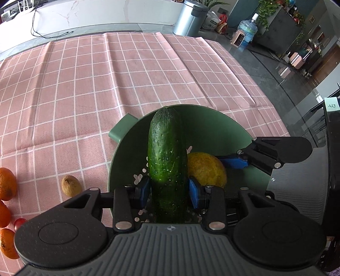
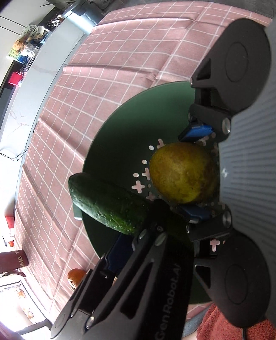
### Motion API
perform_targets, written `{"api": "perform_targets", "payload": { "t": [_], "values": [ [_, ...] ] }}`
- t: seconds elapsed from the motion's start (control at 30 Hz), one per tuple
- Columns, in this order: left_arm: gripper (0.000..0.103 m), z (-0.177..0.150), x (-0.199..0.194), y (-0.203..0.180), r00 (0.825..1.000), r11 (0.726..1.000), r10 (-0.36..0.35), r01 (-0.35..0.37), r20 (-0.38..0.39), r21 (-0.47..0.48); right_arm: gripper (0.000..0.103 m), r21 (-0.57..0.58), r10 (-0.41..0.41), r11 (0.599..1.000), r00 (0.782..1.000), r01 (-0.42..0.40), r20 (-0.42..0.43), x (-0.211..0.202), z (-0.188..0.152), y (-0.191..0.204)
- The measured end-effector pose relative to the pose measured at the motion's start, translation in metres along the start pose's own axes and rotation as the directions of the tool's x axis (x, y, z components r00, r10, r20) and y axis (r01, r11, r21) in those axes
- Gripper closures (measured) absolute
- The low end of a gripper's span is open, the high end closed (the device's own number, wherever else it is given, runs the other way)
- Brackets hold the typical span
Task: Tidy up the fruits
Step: 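Lift and carry the cucumber and pomelo with both grippers over the colander, then open both grippers to drop the cucumber and pomelo into the colander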
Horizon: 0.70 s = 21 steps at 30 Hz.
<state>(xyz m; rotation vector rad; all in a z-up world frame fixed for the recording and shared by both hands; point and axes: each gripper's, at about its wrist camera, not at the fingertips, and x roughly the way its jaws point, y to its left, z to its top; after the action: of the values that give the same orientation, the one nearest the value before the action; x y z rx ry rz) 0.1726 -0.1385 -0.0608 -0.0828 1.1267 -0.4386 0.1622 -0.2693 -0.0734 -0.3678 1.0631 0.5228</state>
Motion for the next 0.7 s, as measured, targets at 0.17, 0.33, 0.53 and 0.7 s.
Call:
{"api": "perform_targets", "payload": {
  "t": [0.17,0.33,0.53,0.7],
  "values": [
    [0.059,0.0,0.001,-0.005,1.0,0.999,0.021,-0.021,0.01,0.031,0.043,-0.016,0.013,1.0,1.0,-0.013,-0.008,0.002,0.002,0.001],
    [0.047,-0.002,-0.001,-0.01,0.999,0.997,0.042,-0.043,0.022,0.062,0.042,-0.025,0.0,1.0,1.0,0.0,0.002,0.0,0.001,0.001],
    [0.044,-0.006,-0.024,-0.012,0.999,0.995,0.007,-0.01,0.036,0.095,0.023,-0.062,-0.089,0.994,0.996,0.09,0.02,-0.017,0.003,0.008],
    [0.044,-0.017,-0.054,-0.014,0.996,0.99,0.011,-0.022,0.085,0.137,0.023,-0.001,-0.194,0.981,0.977,0.194,0.089,-0.048,-0.001,0.017]
  ]
}}
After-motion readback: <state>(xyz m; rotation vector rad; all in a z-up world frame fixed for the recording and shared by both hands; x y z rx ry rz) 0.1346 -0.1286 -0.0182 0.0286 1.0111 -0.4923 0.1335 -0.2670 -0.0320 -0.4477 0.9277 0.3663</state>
